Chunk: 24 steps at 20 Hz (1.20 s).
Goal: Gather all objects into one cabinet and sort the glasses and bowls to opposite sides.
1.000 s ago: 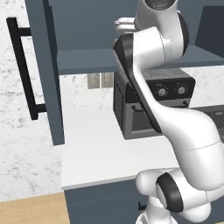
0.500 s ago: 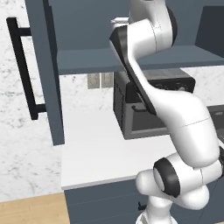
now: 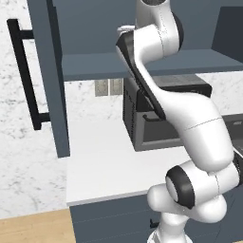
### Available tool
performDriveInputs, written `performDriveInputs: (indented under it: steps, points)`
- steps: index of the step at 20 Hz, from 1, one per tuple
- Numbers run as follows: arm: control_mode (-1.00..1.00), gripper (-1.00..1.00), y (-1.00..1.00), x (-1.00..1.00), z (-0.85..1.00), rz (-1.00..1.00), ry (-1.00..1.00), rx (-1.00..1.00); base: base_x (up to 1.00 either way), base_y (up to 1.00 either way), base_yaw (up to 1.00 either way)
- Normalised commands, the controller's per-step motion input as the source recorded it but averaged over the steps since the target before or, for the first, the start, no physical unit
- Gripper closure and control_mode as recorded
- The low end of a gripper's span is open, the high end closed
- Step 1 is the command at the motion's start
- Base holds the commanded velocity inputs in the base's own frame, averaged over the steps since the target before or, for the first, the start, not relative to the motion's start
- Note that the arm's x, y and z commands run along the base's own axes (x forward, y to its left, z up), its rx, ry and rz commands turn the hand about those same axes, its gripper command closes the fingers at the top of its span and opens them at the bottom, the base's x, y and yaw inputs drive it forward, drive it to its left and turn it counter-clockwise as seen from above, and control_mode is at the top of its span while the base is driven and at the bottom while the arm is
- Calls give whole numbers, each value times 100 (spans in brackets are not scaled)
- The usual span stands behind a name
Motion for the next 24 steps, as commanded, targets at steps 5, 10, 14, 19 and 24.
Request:
performDriveInputs:
  steps: [5, 10, 14, 19, 24]
  points:
    - [-100, -100, 0, 44, -17, 0, 6, 1, 0, 0, 0]
    - [-100, -100, 0, 39, -14, 0, 4, 3, 0, 0, 0]
    - [-100, -100, 0, 37, -13, 0, 0, 7, 0, 0, 0]
    - [-100, -100, 2, 29, -20, 0, 0, 7, 0, 0, 0]
    - [-100, -100, 0, 34, -14, 0, 0, 7, 0, 0, 0]
